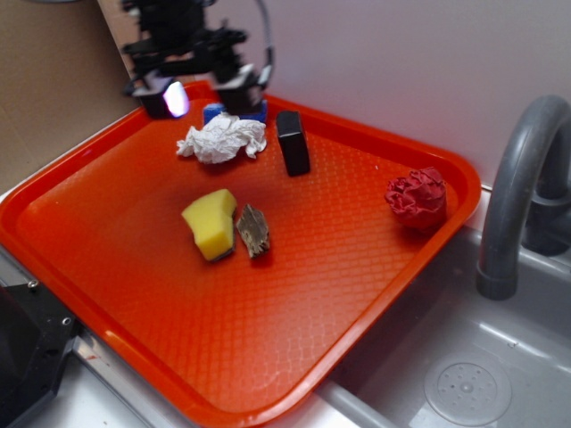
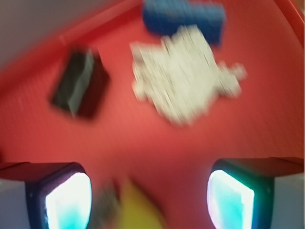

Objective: Grab the black box.

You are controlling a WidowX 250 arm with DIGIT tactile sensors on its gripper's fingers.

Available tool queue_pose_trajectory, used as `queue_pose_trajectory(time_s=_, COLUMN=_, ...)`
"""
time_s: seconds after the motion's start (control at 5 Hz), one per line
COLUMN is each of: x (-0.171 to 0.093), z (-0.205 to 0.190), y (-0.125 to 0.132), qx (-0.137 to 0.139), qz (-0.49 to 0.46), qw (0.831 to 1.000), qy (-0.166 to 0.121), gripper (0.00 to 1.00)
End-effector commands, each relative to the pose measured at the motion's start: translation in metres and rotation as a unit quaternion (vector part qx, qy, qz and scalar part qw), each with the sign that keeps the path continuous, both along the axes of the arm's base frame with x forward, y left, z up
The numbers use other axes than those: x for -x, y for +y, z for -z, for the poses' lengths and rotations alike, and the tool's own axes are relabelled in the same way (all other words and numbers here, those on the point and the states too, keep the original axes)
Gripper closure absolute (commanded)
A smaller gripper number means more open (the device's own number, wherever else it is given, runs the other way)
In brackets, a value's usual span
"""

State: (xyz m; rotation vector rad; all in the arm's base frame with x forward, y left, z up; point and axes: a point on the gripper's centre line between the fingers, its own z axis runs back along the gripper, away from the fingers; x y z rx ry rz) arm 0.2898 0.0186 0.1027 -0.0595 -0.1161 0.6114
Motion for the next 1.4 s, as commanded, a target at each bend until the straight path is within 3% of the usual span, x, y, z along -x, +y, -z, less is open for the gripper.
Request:
queue_pose_trajectory(time_s=0.0, x=-0.037, z=-0.022, y=0.0, qx=0.023, qz=-0.023, qw=0.998, qy=-0.052, gripper=0.0)
queue_pose_trajectory(time_s=0.4, x=-0.046, z=0.0, y=-0.01, qx=0.024, qz=-0.049, qw=0.998, qy=-0.037, gripper=0.0)
queue_pose_trajectory(time_s=0.6, x=-0.053, z=0.011, y=-0.019, qx=0.042, qz=-0.072, qw=0.996, qy=-0.021, gripper=0.0)
queue_pose_trajectory(time_s=0.8, x=-0.053, z=0.032, y=-0.035, qx=0.043, qz=-0.037, qw=0.998, qy=-0.016, gripper=0.0)
queue_pose_trajectory(time_s=1.0, x=-0.051, z=0.052, y=-0.042, qx=0.027, qz=-0.047, qw=0.998, qy=-0.021, gripper=0.31)
queue_pose_trajectory(time_s=1.2, x=-0.045, z=0.053, y=-0.044, qx=0.034, qz=-0.019, qw=0.999, qy=-0.012, gripper=1.0)
